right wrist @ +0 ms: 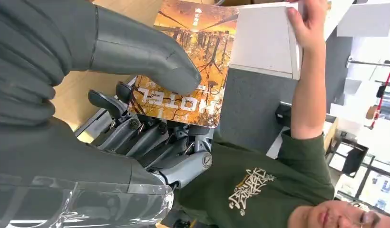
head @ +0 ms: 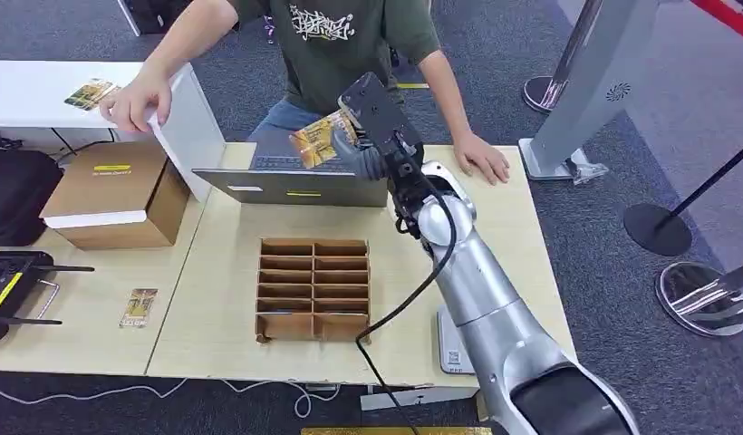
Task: Pass the card to the sensor for recognition and then transmit it.
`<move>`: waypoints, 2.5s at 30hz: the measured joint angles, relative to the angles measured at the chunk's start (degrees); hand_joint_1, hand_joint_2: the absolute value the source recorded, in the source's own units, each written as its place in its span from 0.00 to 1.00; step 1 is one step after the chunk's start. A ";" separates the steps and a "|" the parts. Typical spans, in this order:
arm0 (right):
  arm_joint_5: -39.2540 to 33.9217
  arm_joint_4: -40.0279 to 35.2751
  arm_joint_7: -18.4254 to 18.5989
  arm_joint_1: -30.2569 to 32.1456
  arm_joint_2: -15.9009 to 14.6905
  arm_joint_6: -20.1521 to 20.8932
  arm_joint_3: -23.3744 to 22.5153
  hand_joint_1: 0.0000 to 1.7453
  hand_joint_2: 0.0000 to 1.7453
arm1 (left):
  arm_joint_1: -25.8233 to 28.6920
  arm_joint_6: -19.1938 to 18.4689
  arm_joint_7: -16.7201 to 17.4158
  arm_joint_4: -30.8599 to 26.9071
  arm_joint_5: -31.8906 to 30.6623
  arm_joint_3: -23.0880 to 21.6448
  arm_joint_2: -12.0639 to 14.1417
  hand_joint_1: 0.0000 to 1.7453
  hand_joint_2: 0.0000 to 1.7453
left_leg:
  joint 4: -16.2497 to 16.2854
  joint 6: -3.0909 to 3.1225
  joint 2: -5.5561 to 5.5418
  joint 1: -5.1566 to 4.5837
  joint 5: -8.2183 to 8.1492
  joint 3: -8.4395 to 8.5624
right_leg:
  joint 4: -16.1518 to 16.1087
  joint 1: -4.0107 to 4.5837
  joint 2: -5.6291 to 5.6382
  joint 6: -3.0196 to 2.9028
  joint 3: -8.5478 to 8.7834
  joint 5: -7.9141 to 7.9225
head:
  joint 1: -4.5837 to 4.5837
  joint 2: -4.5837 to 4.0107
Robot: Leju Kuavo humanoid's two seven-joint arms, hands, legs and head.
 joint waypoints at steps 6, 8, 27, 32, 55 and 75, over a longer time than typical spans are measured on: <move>-0.70 0.81 -0.07 -0.37 -0.70 -2.54 0.90 1.00 1.00 | 0.02 0.28 -0.11 0.09 0.24 0.42 -0.02 0.00 0.00 | 0.00 0.00 0.00 0.00 0.00 0.00 | 0.00 0.00 0.00 0.00 0.00 0.00 | 0.00 0.00; -0.50 1.09 0.00 -0.47 -1.18 -3.71 1.14 1.00 1.00 | 0.01 0.44 -0.17 0.11 0.35 0.48 -0.02 0.00 0.00 | 0.00 0.00 0.00 -0.01 0.00 0.01 | -0.01 -0.01 -0.01 0.00 0.00 0.00 | 0.00 0.00; 8.59 2.01 -0.13 2.31 -12.76 -13.55 -6.12 1.00 1.00 | 0.25 2.80 0.70 0.15 1.14 0.92 -1.01 0.00 0.00 | 0.04 0.02 -0.03 -0.02 -0.03 -0.01 | -0.04 -0.01 -0.03 0.01 -0.01 0.00 | 0.00 0.00; 10.65 2.01 -1.51 3.99 -14.73 -13.66 -9.69 1.00 1.00 | 0.42 3.10 0.87 0.15 1.84 1.62 -1.25 0.00 0.00 | 0.04 0.02 -0.03 -0.02 -0.03 0.00 | -0.04 -0.01 -0.02 0.01 -0.01 0.00 | 0.00 0.00; 10.75 -12.29 -4.96 26.04 -17.51 -15.28 -17.79 1.00 1.00 | 1.09 3.19 1.57 0.15 2.23 4.20 -1.81 0.00 0.00 | 0.02 0.05 -0.03 -0.01 -0.07 -0.04 | -0.05 -0.01 -0.04 0.02 -0.01 -0.02 | -0.02 0.00; 7.80 -26.43 -4.15 45.90 -13.88 -14.77 -18.45 1.00 1.00 | 1.10 3.15 1.35 0.15 2.40 6.25 -2.49 0.00 0.00 | 0.01 0.01 -0.03 -0.01 -0.13 -0.06 | -0.06 0.00 -0.08 0.01 -0.01 -0.07 | 0.00 0.00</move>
